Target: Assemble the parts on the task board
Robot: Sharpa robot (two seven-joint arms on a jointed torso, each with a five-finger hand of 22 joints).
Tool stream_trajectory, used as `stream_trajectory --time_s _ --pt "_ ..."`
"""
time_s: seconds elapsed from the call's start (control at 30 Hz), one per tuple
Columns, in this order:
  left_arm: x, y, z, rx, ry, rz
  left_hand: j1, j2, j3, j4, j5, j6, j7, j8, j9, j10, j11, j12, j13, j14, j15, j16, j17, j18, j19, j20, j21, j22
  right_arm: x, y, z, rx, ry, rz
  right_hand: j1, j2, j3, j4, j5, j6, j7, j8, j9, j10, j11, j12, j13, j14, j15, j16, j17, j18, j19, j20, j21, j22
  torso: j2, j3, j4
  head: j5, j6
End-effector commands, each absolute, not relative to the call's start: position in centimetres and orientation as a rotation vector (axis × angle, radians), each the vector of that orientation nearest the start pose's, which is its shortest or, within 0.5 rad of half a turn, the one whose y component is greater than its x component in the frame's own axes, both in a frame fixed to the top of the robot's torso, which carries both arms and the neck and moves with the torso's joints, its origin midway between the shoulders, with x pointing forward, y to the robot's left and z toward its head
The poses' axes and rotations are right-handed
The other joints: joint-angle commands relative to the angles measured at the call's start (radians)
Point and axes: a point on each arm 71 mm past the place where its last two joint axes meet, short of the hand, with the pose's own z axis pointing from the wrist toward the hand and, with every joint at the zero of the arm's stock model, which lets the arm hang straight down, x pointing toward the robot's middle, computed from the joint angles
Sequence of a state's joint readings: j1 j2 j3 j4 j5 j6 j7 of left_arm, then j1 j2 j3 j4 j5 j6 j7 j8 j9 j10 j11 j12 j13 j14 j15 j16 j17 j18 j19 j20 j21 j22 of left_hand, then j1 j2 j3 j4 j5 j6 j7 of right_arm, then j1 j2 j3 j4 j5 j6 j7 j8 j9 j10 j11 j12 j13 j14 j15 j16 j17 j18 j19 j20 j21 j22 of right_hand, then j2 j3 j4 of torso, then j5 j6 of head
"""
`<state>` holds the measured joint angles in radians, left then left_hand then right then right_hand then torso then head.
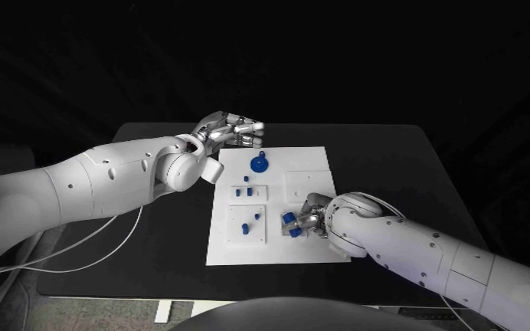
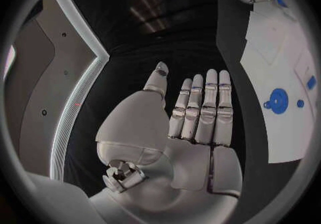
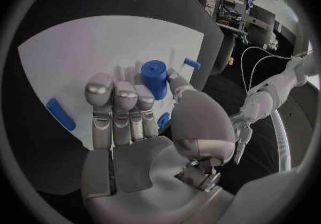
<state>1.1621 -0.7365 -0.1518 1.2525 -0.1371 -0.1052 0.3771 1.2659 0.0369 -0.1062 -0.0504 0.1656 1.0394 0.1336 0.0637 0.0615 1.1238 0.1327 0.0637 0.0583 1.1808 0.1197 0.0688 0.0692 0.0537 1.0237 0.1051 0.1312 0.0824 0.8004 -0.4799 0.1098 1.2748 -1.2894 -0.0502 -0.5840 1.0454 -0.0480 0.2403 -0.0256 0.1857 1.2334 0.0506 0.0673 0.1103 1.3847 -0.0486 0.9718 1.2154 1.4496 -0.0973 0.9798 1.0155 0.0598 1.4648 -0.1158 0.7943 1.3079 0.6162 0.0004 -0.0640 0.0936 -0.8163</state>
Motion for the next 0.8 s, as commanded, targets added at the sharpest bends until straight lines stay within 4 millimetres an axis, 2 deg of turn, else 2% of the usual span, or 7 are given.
stream_trajectory --time_s 0.03,0.2,0.3,0.37,0.53,0.67,0.8 --pt "50.65 22.13 -25.09 -0.986 1.667 -1.486 0.004 0.009 0.001 -0.001 -0.002 -0.002 -0.002 0.0 0.001 -0.007 -0.002 -0.004 0.001 -0.008 0.0 -0.005 0.001 -0.009 -0.007 0.0 -0.004 -0.002 42.5 -10.24 -37.35 0.274 2.366 0.437 -0.002 -0.02 0.007 0.018 -0.006 0.012 -0.016 -0.003 -0.003 -0.01 0.0 -0.002 0.0 0.001 -0.005 0.002 0.0 -0.009 0.03 -0.008 -0.004 0.092 0.0 0.0002 -0.0018 0.004 -0.001" --pt "50.66 22.08 -25.1 -0.986 1.669 -1.486 0.006 0.009 0.002 -0.002 0.0 -0.001 -0.002 0.001 0.001 -0.011 0.0 -0.004 0.001 -0.009 0.0 -0.005 0.001 -0.008 -0.007 0.001 -0.004 -0.002 42.54 -10.17 -37.4 0.277 2.362 0.438 -0.009 -0.041 0.012 0.056 -0.053 0.012 -0.015 -0.003 -0.001 -0.011 0.001 -0.003 -0.001 0.001 -0.004 0.001 0.0 -0.008 0.03 -0.008 -0.005 0.092 0.0 0.0011 -0.0007 0.008 -0.002" --pt "50.66 22.18 -25.11 -0.988 1.67 -1.483 0.008 0.01 0.003 -0.003 0.001 0.0 -0.001 0.001 0.001 -0.014 0.001 -0.004 0.001 -0.01 0.001 -0.005 0.001 -0.008 -0.007 0.001 -0.005 -0.002 42.54 -10.14 -37.41 0.279 2.363 0.441 -0.024 -0.083 0.021 0.12 -0.12 0.012 -0.013 -0.003 0.002 -0.012 0.002 -0.004 -0.002 0.0 -0.004 0.0 0.0 -0.007 0.03 -0.008 -0.005 0.092 -0.001 0.001 -0.0006 0.008 -0.002" --pt "50.66 22.23 -25.11 -0.988 1.67 -1.482 0.008 0.01 0.002 -0.004 0.001 0.0 -0.001 0.001 0.001 -0.015 0.001 -0.004 0.001 -0.01 0.001 -0.005 0.001 -0.008 -0.007 0.001 -0.005 -0.002 42.51 -10.11 -37.41 0.279 2.365 0.445 -0.014 -0.099 0.017 0.157 -0.126 0.011 -0.013 -0.003 0.006 -0.013 0.003 -0.003 -0.002 0.001 -0.004 0.0 0.0 -0.006 0.03 -0.007 -0.006 0.092 -0.001 0.0007 -0.001 0.009 -0.003" --pt "50.67 22.28 -25.11 -0.989 1.67 -1.481 0.007 0.009 0.002 -0.004 0.0 -0.001 0.0 0.0 0.001 -0.02 0.003 -0.004 0.001 -0.011 0.001 -0.004 0.001 -0.007 -0.007 0.002 -0.005 -0.002 42.38 -9.92 -37.35 0.278 2.374 0.46 0.002 -0.113 -0.051 0.215 -0.131 0.006 -0.012 -0.003 0.013 -0.014 0.003 -0.005 -0.003 0.0 -0.004 -0.002 0.002 -0.006 0.03 -0.008 -0.005 0.092 -0.001 0.0004 -0.0012 0.008 -0.004" --pt "50.66 22.3 -25.11 -0.988 1.672 -1.484 0.007 0.007 0.002 -0.004 -0.001 -0.003 0.0 0.0 0.0 -0.025 0.004 -0.004 0.001 -0.012 0.002 -0.005 0.001 -0.007 -0.008 0.003 -0.006 -0.002 42.27 -9.75 -37.22 0.279 2.374 0.475 0.016 -0.117 -0.118 0.245 -0.122 0.001 -0.01 -0.003 0.015 -0.017 0.005 -0.006 -0.004 0.0 -0.006 -0.002 0.004 -0.006 0.03 -0.008 -0.004 0.093 -0.001 0.0007 -0.0012 0.007 -0.005" --pt "50.67 22.34 -25.12 -0.988 1.671 -1.484 0.007 0.006 0.002 -0.004 -0.001 -0.005 0.0 0.0 0.001 -0.029 0.005 -0.004 0.001 -0.014 0.003 -0.005 0.001 -0.007 -0.008 0.003 -0.006 -0.002 42.18 -9.65 -37.1 0.283 2.371 0.489 0.02 -0.116 -0.14 0.261 -0.122 0.0 -0.011 -0.003 0.017 -0.017 0.004 -0.004 -0.003 0.0 -0.005 -0.003 0.004 -0.005 0.03 -0.008 -0.005 0.092 0.0 0.0012 -0.0013 0.006 -0.006"
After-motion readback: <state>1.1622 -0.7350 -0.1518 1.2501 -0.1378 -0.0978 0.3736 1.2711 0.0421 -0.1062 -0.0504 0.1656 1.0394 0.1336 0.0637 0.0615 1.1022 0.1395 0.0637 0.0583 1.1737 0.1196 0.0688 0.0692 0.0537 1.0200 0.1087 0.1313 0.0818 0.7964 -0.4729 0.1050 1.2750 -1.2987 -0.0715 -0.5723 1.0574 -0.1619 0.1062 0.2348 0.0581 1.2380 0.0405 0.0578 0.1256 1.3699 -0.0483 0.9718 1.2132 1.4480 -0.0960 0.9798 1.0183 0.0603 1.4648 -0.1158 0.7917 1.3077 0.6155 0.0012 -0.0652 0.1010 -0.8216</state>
